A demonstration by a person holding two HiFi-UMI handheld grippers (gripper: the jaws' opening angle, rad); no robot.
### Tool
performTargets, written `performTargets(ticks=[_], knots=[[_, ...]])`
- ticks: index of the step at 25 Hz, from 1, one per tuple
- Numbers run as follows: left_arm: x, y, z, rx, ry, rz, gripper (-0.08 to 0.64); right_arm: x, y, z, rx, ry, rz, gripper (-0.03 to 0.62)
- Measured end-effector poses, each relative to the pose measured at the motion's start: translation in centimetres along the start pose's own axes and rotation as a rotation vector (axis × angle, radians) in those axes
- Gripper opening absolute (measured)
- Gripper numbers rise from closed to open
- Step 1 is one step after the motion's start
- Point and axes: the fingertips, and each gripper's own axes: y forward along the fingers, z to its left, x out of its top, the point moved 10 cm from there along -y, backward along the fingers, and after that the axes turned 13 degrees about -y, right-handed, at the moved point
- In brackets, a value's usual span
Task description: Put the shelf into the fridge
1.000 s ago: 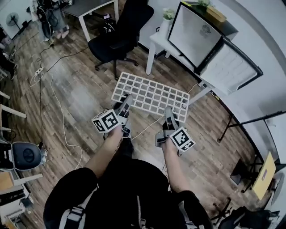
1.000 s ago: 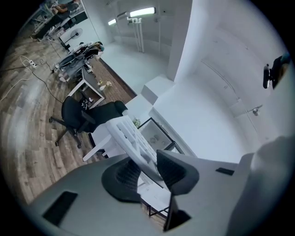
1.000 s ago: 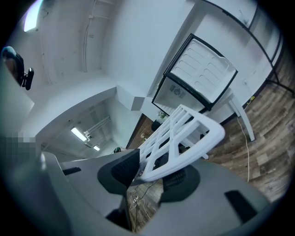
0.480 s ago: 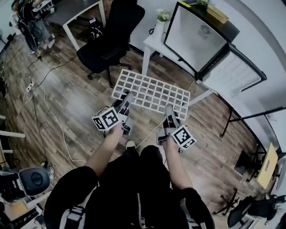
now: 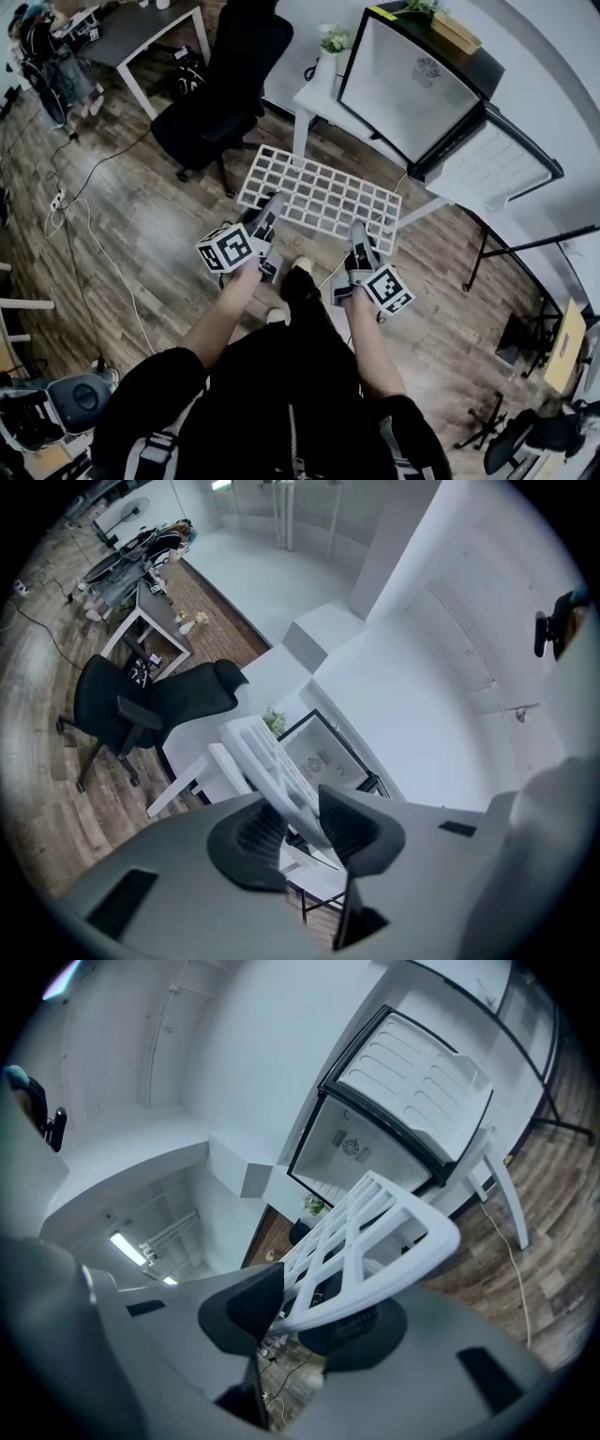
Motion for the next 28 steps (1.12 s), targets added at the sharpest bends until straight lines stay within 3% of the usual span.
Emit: performTargets(ticks=[18,28], knots=[[5.4,23.5,1.1,-0.030,0.008,0.131,0.115,9.7,15.5,-8.2,-0.083,0.051,-0.095,0.130],[5.7,31.0,2.2,-0.022,0.014,0.227,0.115,11.7,18.6,-11.1,-0.164,0.079,-0.129,0.127]])
